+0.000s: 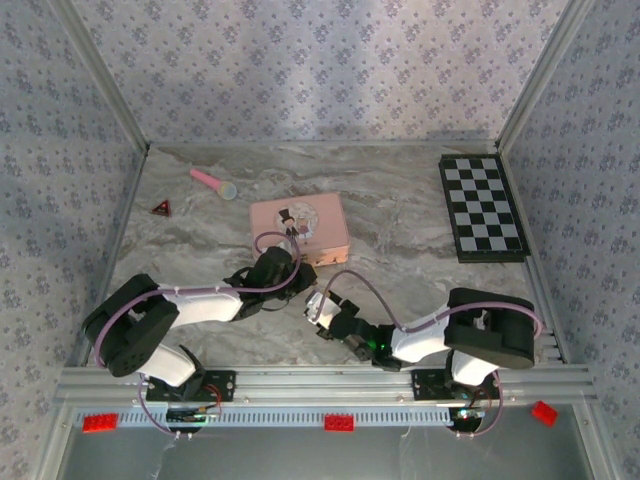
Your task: Unlock a padlock with a key
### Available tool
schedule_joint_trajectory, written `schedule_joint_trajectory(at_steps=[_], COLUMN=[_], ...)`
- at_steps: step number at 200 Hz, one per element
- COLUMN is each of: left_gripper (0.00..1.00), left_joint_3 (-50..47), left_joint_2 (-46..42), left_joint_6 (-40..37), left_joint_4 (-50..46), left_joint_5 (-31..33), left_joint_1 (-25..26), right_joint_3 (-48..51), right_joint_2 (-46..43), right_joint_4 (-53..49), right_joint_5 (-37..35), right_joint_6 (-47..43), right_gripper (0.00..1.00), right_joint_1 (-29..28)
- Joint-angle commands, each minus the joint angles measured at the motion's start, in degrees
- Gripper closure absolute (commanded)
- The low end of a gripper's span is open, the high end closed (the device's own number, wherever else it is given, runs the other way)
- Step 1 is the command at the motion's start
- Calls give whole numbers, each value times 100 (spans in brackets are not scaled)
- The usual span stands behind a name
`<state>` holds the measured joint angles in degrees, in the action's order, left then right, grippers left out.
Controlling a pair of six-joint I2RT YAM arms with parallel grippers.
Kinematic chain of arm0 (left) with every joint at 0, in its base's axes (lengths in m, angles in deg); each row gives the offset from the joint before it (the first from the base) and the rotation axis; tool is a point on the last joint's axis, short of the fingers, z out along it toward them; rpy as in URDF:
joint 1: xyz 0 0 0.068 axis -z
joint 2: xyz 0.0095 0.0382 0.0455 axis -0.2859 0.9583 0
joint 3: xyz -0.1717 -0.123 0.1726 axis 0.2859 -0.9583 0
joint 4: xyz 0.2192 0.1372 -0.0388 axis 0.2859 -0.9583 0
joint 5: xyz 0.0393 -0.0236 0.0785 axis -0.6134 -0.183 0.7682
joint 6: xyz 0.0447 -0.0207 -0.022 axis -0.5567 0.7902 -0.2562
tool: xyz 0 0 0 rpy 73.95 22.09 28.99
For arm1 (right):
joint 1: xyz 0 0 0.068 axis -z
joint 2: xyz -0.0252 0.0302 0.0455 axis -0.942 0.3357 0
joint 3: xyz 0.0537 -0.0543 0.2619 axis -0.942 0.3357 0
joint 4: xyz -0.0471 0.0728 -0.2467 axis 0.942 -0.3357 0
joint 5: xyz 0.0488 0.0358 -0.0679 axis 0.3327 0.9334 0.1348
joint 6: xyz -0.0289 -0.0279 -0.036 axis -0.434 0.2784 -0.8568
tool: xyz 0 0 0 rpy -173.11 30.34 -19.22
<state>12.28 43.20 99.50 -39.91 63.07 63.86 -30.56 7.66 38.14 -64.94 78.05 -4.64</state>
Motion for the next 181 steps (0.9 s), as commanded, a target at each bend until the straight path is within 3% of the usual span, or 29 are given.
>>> schedule_joint_trajectory(at_steps=[1, 51, 181], left_gripper=[100, 100, 100], left_joint_3=[114, 44, -6], left_joint_2=[-145, -183, -169], left_joint_6=[-83, -67, -14], left_joint_4=[493, 532, 649], left_joint_5=[-89, -89, -36], left_joint_1=[-7, 3, 114], right_joint_3=[-79, -80, -152], right_joint_2=[143, 209, 460], right_joint_4=[436, 492, 735], right_joint_5=[-317, -208, -397], right_joint_6=[-177, -95, -7], right_gripper=[64, 75, 81], right_joint_1=[12, 203, 223])
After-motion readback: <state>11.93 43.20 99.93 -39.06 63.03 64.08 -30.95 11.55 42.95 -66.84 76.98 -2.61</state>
